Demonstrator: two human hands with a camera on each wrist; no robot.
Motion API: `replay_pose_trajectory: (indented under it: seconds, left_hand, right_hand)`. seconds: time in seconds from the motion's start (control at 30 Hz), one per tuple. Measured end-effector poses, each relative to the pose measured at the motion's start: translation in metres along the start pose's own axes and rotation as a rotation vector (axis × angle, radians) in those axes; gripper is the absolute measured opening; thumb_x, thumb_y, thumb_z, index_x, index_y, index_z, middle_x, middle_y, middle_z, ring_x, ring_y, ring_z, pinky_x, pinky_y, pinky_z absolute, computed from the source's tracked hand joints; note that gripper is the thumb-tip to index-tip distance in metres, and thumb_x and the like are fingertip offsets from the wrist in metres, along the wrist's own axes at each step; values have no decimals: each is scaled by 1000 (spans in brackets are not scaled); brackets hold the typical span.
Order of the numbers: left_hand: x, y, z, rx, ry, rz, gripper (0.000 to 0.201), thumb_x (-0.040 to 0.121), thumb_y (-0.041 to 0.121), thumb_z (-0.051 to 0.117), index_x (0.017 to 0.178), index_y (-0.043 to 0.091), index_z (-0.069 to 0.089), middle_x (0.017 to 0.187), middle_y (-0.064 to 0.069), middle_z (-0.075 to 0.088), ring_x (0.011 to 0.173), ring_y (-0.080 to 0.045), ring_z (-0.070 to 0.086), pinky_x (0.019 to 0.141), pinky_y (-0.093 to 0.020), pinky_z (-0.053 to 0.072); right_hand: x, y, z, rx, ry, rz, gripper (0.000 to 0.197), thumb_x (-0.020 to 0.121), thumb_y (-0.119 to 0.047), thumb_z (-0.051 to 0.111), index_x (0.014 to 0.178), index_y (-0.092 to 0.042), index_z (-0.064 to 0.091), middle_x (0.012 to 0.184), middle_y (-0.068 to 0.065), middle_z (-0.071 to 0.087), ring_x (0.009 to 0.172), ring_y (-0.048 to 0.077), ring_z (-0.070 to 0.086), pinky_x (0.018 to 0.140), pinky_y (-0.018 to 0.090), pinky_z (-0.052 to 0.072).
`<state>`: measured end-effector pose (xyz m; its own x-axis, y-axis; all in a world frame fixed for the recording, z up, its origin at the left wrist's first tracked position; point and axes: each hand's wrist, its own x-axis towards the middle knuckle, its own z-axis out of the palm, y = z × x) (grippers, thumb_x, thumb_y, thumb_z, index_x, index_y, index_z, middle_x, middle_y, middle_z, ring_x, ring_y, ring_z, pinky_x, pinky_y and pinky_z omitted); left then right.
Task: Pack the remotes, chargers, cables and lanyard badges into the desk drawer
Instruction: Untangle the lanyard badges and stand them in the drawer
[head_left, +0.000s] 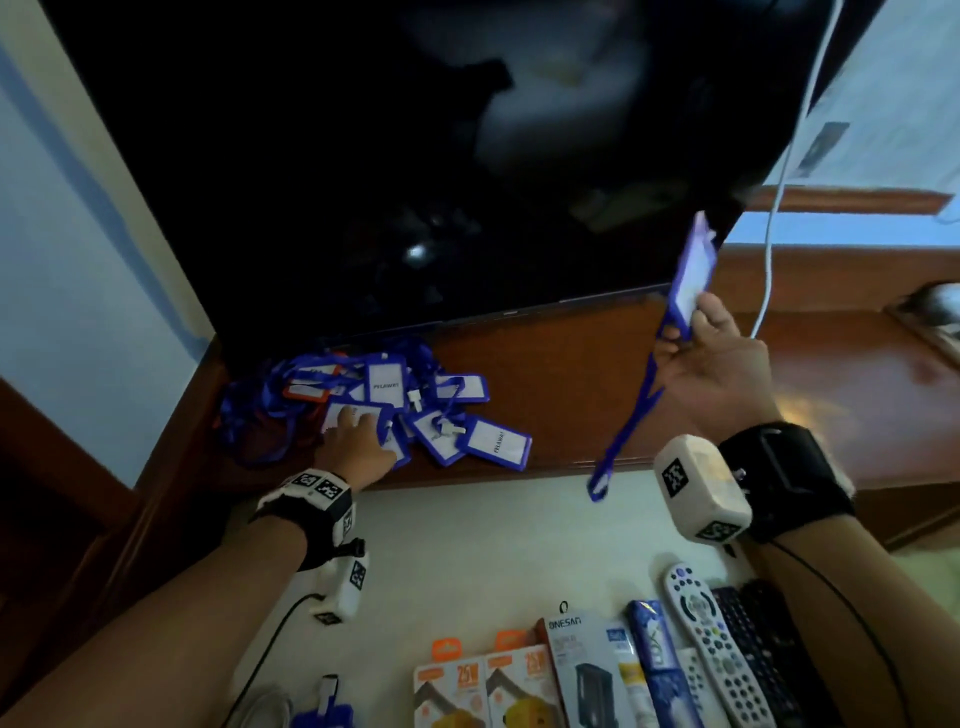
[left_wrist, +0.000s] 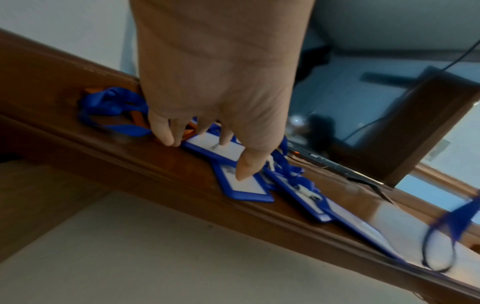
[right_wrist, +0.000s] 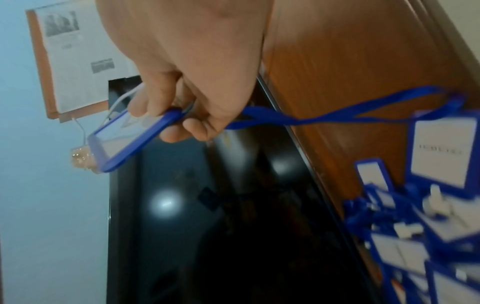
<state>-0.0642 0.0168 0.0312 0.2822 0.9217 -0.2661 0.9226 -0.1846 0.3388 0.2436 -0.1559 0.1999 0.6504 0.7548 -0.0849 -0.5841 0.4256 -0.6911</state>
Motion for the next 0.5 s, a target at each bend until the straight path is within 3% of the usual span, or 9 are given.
replay_pose_trajectory:
  seconds: [0.13,0.23,0.3,0.37,0.43,0.5]
  left_hand:
    - [-25,73,-2,-213,92,256,47,88,33,61,129,13,52,139,-8,39,123,-27,47,101,-39,42]
    - [-58,131,-10,-455,31,417,34,97,39,48,116,14,61,117,-3,62,104,-16,59,86,-30,45]
    - [-87,166,-18,-732,-129,421,45,100,47,34,108,16,64,102,-1,70,95,-16,66,80,-30,44]
    - [-110,190,-21,-960,-289,354,49,99,53,29,101,21,66,97,0,72,93,-16,67,84,-32,47]
    - [-127,202,-14,-1065,-347,297,48,95,54,38,102,17,68,97,-2,73,91,-17,68,83,-29,50]
    - [-141,208,-3,-1083,-319,269,31,93,39,55,102,12,67,92,-3,73,81,-14,69,72,-24,53]
  right_hand:
    - [-9,11,-35,-194,30,131,23,94,1,41,87,-14,56,75,11,62,49,17,54,54,23,41]
    - [-25,23,-55,-290,-15,192,21,91,4,44,86,-11,59,78,14,59,50,18,54,46,21,42]
    - [-41,28,-64,-335,-56,211,22,86,7,47,85,-10,60,76,12,62,53,18,56,45,22,44]
    - [-59,32,-72,-387,-72,231,26,81,12,47,85,-10,60,74,9,65,55,18,58,47,23,45]
    - [-75,34,-81,-475,-99,238,28,79,14,48,86,-10,60,78,9,64,60,19,58,52,25,44]
    - [-87,35,-91,-561,-134,239,29,79,14,50,89,-12,58,84,10,65,66,21,60,56,29,43]
